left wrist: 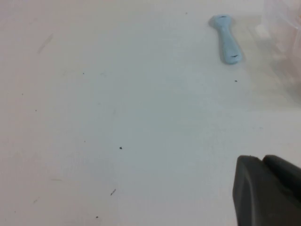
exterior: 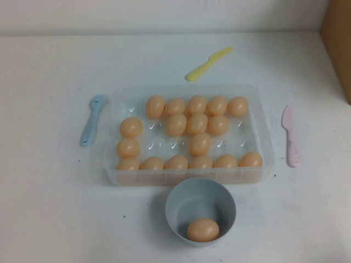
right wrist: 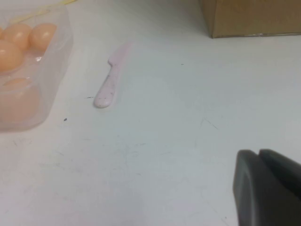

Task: Take an egg out of the egg box
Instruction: Pick up the egg from the plastic box

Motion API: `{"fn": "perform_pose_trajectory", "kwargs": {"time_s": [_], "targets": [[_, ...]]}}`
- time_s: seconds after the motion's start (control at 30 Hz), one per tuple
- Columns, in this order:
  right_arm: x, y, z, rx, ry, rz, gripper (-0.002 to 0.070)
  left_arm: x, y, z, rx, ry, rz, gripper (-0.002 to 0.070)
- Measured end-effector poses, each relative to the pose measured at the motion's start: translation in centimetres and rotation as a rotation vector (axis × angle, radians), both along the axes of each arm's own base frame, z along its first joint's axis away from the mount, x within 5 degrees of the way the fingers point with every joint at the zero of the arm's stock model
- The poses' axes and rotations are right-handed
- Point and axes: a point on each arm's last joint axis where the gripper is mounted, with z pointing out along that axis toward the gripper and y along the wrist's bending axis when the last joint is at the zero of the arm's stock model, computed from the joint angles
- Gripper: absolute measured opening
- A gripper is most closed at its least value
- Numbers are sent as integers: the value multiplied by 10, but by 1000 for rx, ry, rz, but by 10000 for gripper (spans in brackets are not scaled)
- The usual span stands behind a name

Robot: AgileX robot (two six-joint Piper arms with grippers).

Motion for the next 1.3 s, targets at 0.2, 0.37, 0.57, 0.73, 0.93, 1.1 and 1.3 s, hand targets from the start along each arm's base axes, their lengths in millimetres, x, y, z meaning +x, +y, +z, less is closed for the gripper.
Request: {"fn": "perform_pose_trajectory", "kwargs": {"time_s": [0.2, 0.37, 0.57, 0.73, 0.93, 1.1, 1.3], "targets": [[0, 0, 0, 0, 0, 0, -17, 0, 0, 0, 0, 0, 0, -4], [0, 0, 0, 0, 0, 0, -17, 0, 0, 0, 0, 0, 0, -4], [0, 0, 0, 0, 0, 0, -17, 0, 0, 0, 0, 0, 0, -4], [0, 0, 0, 0, 0, 0, -17, 0, 0, 0, 7, 0, 1, -4], [0, 0, 0, 0, 0, 0, -17, 0, 1, 0, 30, -2, 2, -4], [0, 0, 0, 0, 0, 0, -17, 1, 1, 3, 31, -32, 3, -4], [0, 0, 0, 0, 0, 0, -17, 1, -1, 5, -68, -55, 11, -4]]}}
